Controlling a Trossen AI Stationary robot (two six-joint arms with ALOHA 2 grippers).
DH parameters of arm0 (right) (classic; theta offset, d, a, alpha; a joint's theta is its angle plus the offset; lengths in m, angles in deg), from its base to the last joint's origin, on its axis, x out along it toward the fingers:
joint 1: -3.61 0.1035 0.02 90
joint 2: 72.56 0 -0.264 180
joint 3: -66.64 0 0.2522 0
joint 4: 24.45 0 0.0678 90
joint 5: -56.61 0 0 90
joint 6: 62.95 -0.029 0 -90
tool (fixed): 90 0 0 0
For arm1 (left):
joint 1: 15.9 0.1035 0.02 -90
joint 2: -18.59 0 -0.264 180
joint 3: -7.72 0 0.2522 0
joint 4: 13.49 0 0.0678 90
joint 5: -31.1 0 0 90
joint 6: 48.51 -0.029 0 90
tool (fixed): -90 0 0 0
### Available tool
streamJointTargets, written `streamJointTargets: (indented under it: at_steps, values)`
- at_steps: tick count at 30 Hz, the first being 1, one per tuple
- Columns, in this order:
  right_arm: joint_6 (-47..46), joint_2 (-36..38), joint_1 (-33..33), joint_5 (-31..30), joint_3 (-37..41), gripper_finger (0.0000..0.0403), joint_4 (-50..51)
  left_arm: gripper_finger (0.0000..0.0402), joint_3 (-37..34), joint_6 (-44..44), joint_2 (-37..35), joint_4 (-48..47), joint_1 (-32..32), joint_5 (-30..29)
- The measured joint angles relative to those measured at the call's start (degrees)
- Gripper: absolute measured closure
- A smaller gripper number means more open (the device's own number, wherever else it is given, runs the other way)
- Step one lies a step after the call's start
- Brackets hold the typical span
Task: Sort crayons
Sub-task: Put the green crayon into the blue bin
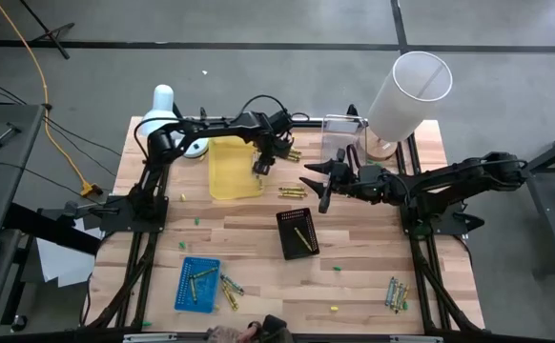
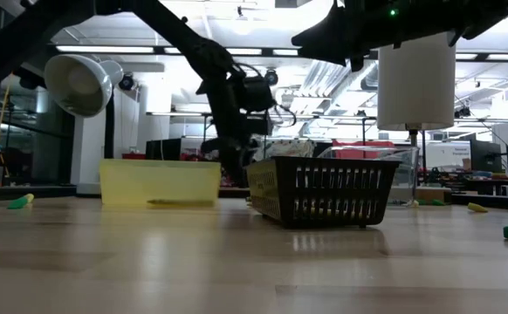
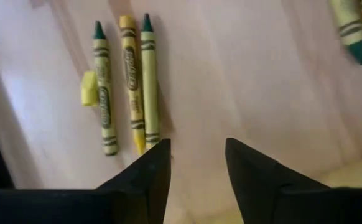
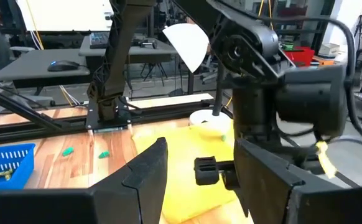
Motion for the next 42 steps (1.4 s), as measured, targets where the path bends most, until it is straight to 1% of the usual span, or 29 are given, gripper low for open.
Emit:
streamJointTargets:
  at_steps: [5, 10, 22, 29, 31, 34, 40, 42]
  values:
    - [0.21, 0.00, -0.12, -0.02, 0.00, 0.0224, 0.39, 0.0257, 0.01, -2.97, 1.42, 1.81, 0.76, 0.88]
    - [0.00, 0.00, -0.26, -0.02, 0.00, 0.0224, 0.63, 0.0259, 0.12, -3.37, 2.11, 5.67, 1.36, 0.78]
    - [-0.01, 0.00, -0.26, -0.04, 0.00, 0.0224, 0.32, 0.0259, 0.09, -3.77, 2.14, 6.25, 2.26, 0.49]
    - [-0.04, 0.00, -0.26, -0.06, 0.02, 0.0224, -0.29, 0.0259, 0.00, -2.22, 2.14, 6.97, 2.26, 0.54]
    - [-0.07, 0.00, -0.26, -0.06, 0.00, 0.0224, -0.29, 0.0259, -0.08, -0.72, 2.24, 8.72, 2.28, 1.81]
    - [-0.07, 0.00, -0.26, -0.06, 0.01, 0.0224, -0.17, 0.0259, 0.02, 3.48, 3.14, 12.81, 2.35, 5.37]
    - [-0.07, 0.00, -0.26, -0.06, 0.00, 0.0224, 0.11, 0.0259, -0.11, 10.54, 4.37, 13.48, 2.82, 5.93]
    - [-0.07, 0.00, -0.26, -0.06, 0.00, 0.0224, 0.11, 0.0259, -0.11, 11.02, 4.02, 13.47, 2.90, 6.43]
